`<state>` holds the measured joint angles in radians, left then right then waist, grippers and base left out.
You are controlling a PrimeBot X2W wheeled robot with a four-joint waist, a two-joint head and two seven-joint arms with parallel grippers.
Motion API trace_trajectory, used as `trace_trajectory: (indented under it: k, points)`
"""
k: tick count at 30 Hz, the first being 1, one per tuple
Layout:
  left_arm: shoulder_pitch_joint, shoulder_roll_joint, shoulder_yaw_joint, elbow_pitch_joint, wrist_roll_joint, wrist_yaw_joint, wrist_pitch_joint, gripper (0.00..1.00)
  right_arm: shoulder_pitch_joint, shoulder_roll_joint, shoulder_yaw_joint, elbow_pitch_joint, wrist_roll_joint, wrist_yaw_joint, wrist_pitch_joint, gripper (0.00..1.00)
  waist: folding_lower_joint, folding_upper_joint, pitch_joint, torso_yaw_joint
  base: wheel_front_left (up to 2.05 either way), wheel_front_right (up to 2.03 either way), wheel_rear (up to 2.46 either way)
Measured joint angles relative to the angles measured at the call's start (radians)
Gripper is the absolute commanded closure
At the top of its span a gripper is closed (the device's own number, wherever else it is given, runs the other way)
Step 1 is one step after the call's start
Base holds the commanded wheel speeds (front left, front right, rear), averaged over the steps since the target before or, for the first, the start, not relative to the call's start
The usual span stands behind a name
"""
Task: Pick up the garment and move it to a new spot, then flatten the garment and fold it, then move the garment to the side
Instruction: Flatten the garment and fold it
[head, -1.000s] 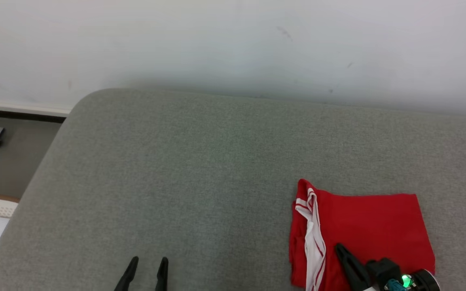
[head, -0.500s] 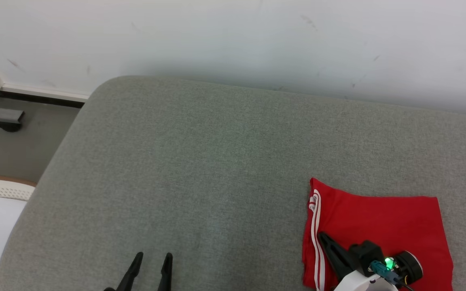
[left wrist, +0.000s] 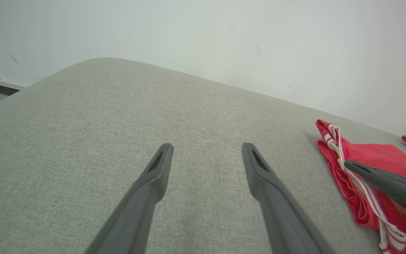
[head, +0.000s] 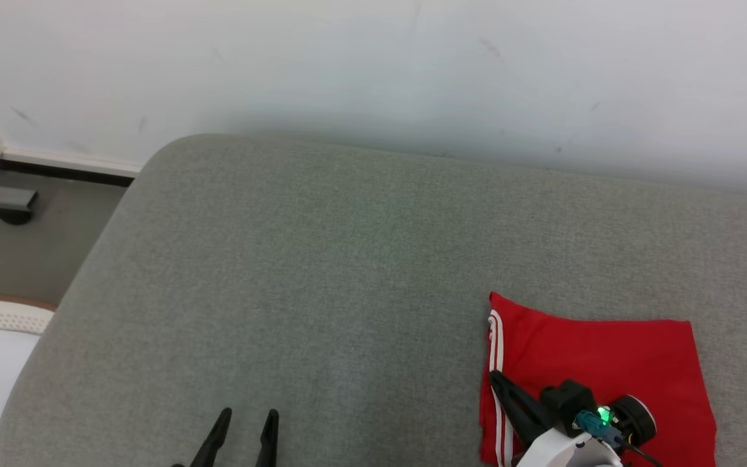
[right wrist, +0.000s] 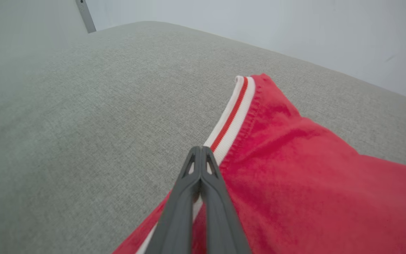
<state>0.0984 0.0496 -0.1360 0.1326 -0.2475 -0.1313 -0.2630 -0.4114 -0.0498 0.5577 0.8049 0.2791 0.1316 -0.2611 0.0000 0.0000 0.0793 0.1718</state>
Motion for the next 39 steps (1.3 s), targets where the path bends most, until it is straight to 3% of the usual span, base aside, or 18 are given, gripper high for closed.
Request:
trace_trajectory:
  k: [2,3,4,5,6,7,14,22,31,39]
  points:
    - [0.006,0.000,0.001,0.000,0.000,0.000,0.000,0.00,0.001,0.000,-0.002,-0.019,0.002,0.000,0.000,1.00,0.0000,0.0000,-0.008,-0.009,0.00,0.00,0.00]
    - [0.008,0.000,0.002,0.000,0.000,0.000,0.000,0.00,0.002,0.000,-0.014,-0.038,0.000,0.000,0.000,0.95,0.0000,0.0000,-0.012,-0.013,0.00,0.00,0.00]
    - [0.010,0.000,0.004,0.000,0.000,0.000,0.000,0.00,0.003,0.000,-0.027,-0.060,-0.008,0.000,0.000,0.80,0.0000,0.0000,-0.016,-0.019,0.00,0.00,0.00]
    - [0.012,0.000,0.005,-0.001,0.000,0.000,0.000,0.00,0.007,0.000,-0.045,-0.082,-0.019,0.000,0.000,0.55,0.0000,0.0000,-0.021,-0.024,0.00,0.00,0.00]
    - [0.014,0.000,0.009,-0.002,0.000,0.000,0.000,0.00,0.016,0.000,-0.065,-0.108,-0.036,0.000,-0.001,0.05,0.0000,0.0000,-0.026,-0.031,0.00,0.00,0.00]
    - [0.017,0.000,0.011,-0.002,0.001,0.000,0.000,0.00,0.030,0.000,-0.085,-0.133,-0.051,0.000,-0.001,0.00,0.0000,0.0000,-0.031,-0.037,0.00,0.00,0.00]
    - [0.051,0.000,0.031,-0.004,0.012,0.000,0.000,0.00,0.167,-0.029,-0.267,-0.354,-0.150,0.000,-0.001,0.00,0.0000,0.0000,-0.078,-0.091,0.00,0.00,0.00]
    - [0.058,0.000,0.045,-0.004,0.036,0.000,0.000,0.00,0.345,-0.125,-0.442,-0.578,-0.126,0.000,-0.001,0.00,-0.0001,0.0000,-0.114,-0.140,0.00,0.00,0.00]
    - [0.077,0.000,0.054,0.015,0.050,0.000,0.000,0.00,0.463,-0.138,-0.551,-0.610,-0.071,0.000,-0.001,0.00,-0.0001,0.0000,-0.137,-0.163,0.00,0.00,0.00]
    - [0.091,0.000,0.067,0.027,0.056,0.000,0.000,0.00,0.496,-0.110,-0.563,-0.569,-0.044,0.000,-0.001,0.00,-0.0001,0.0000,-0.142,-0.169,0.00,0.00,0.00]
